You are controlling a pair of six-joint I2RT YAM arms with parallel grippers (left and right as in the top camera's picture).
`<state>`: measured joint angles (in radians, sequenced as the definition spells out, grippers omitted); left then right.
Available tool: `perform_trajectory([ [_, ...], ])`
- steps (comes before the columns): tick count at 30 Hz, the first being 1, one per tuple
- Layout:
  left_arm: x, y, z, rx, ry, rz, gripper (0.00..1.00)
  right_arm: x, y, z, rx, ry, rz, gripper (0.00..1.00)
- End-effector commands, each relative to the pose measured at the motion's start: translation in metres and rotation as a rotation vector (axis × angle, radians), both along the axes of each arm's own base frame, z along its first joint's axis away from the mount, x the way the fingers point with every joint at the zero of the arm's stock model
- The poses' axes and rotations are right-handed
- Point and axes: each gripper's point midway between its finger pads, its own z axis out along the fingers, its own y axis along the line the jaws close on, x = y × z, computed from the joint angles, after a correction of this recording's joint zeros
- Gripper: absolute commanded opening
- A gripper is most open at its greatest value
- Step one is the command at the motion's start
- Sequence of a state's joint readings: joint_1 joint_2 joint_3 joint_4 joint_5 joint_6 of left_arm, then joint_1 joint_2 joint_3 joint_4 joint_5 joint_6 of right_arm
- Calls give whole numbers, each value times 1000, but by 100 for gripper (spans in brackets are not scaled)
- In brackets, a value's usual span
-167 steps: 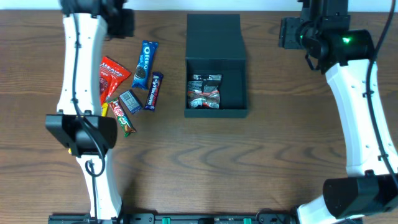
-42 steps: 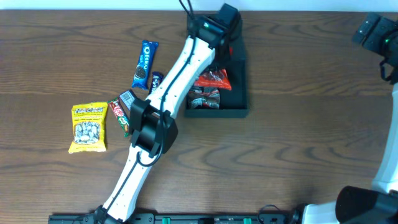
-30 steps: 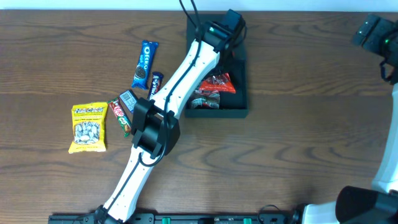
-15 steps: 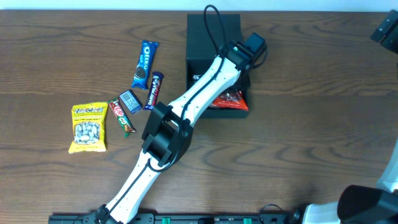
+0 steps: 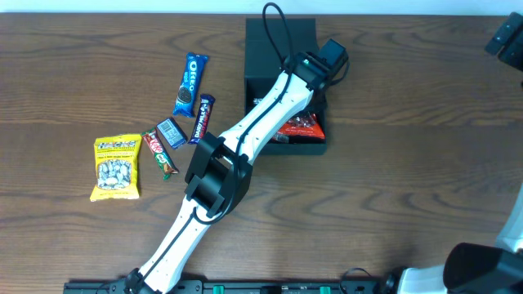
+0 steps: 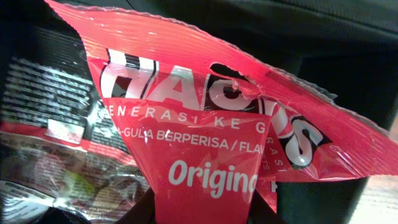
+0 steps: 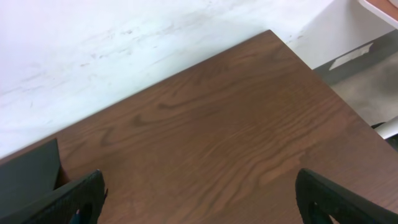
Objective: Pack container
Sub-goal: 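Lower the red Hacks bag into the box with the left gripper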
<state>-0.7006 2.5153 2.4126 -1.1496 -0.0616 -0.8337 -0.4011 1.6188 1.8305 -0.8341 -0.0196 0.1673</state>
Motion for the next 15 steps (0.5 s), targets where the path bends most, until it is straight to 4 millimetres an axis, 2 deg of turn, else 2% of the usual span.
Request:
perform_trajectory([
  [1,-4,-7,-8,-29,35,-37,6,-1,0,8,-16,-16,10,97],
  [7,-3,-11,-10,-26,27,-84,6,0,0,10,-18,-23,10,97],
  [8,-3,-10,-10,-26,27,-84,14,0,-1,10,-19,-24,10,97],
  [9,-3,-10,-10,-26,26,-84,31,0,-1,10,-19,-26,10,97],
  [10,-3,-10,-10,-26,27,-85,61,0,-1,10,-20,-26,10,97],
  [11,-3,-10,-10,-24,26,-92,79,0,-1,10,-20,-26,10,98],
  [12,-4,-10,-10,-22,27,-93,86,0,-1,10,-20,-26,10,97],
  [15,-5,-9,-10,-16,31,-104,84,0,-1,10,-20,-26,10,98],
])
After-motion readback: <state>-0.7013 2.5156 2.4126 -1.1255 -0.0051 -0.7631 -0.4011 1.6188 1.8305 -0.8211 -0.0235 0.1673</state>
